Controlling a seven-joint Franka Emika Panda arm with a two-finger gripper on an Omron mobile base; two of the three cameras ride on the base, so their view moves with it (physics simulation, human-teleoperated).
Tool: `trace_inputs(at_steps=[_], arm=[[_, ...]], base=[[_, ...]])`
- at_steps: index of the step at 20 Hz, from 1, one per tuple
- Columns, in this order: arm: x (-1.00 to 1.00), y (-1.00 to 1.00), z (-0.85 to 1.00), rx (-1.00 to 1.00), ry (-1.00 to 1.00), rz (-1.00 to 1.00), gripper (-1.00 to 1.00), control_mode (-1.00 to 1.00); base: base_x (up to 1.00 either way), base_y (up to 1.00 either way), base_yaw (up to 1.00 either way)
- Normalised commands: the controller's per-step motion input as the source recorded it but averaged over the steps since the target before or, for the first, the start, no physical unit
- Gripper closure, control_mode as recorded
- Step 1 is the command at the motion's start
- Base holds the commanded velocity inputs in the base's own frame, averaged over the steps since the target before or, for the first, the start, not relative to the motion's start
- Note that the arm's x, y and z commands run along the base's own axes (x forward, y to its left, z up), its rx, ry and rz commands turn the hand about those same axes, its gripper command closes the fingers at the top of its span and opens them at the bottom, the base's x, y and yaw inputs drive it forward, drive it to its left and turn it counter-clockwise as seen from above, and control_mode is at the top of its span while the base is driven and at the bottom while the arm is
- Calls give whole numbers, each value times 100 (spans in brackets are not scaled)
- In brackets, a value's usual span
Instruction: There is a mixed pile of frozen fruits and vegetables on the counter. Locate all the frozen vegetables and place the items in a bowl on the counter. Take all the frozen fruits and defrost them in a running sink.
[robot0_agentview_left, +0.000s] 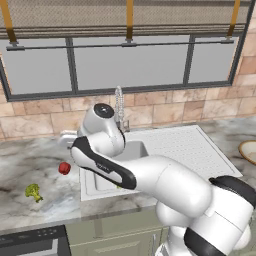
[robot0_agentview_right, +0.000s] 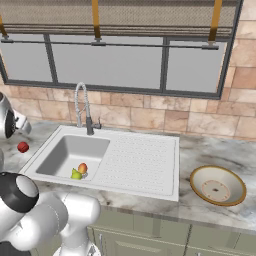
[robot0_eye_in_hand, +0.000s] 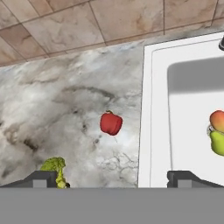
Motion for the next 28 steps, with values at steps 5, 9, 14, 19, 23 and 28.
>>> trace_inputs(at_steps=[5,9,14,19,23,28], arm=[[26,14,-11,0,1,0,-100,-100],[21,11,-9,0,5,0,-100,-100],[12,5,-15,0,6,0,-100,-100],[6,6,-17,0,6,0,-100,-100],[9,10,-20,0,4,0,-100,-100],[8,11,-19,0,0,0,-100,-100]], base=[[0,0,0],[0,0,0],[0,0,0],[0,0,0],[0,0,0],[0,0,0]])
